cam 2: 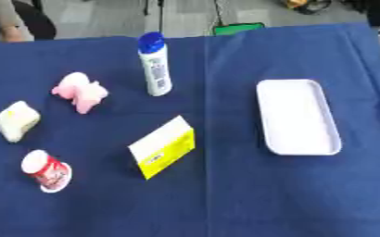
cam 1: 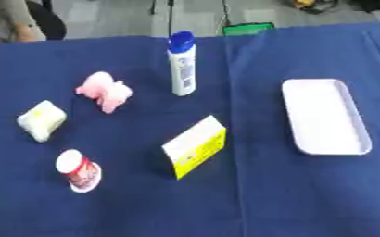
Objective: Pick up objects on the table and place them in the box.
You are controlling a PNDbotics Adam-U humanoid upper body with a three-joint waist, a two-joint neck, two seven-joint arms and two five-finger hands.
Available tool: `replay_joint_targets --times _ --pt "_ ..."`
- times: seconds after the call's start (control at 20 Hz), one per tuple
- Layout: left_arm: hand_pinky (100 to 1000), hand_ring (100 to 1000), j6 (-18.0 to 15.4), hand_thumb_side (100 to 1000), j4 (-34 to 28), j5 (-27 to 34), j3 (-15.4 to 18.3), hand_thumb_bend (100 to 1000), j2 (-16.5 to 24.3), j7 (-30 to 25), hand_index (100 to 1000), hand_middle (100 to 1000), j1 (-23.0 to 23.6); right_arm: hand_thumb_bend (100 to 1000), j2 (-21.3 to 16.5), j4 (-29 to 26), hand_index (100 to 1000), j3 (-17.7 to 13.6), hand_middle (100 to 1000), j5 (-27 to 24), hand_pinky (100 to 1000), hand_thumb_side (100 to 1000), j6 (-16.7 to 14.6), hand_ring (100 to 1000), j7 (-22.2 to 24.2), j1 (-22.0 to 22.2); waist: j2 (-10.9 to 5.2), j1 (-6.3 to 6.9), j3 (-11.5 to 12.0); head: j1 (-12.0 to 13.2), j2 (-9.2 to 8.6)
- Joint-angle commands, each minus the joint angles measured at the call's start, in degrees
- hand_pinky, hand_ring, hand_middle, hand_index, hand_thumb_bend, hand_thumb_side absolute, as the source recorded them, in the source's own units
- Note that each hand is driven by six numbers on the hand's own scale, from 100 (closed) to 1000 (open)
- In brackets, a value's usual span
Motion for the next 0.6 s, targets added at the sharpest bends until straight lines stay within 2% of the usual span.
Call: replay_joint_targets --times 0.05,0.5,0.55,0.6 --pt "787 837 -0.07 912 -0.63 0.06 0.15 457 0.42 -0.27 825 741 -0.35 485 -0.93 -1.17 840 -0.73 883 0.41 833 476 -0.04 862 -0.24 -0.39 -1.10 0.68 -0.13 0.94 0.85" --pt "788 837 0.31 912 -0.42 -0.72 0.08 461 0.76 -0.65 825 740 -0.33 485 -0.93 -1.25 841 -0.67 878 0.52 832 475 0.05 859 -0.17 -0.43 -1.07 0.58 -0.14 1.00 0.80" --pt "787 836 0.52 873 -0.32 -1.47 -0.11 503 1.34 -1.10 827 742 -0.30 487 -0.96 -1.22 841 -0.65 877 0.55 832 475 0.07 858 -0.12 -0.42 -1.07 0.61 -0.18 1.08 0.79" --pt "787 836 0.88 873 -0.19 -2.83 -0.30 503 2.01 -1.79 827 742 -0.30 487 -0.98 -1.19 841 -0.61 877 0.56 832 475 0.10 858 -0.07 -0.41 -1.09 0.62 -0.23 1.14 0.80"
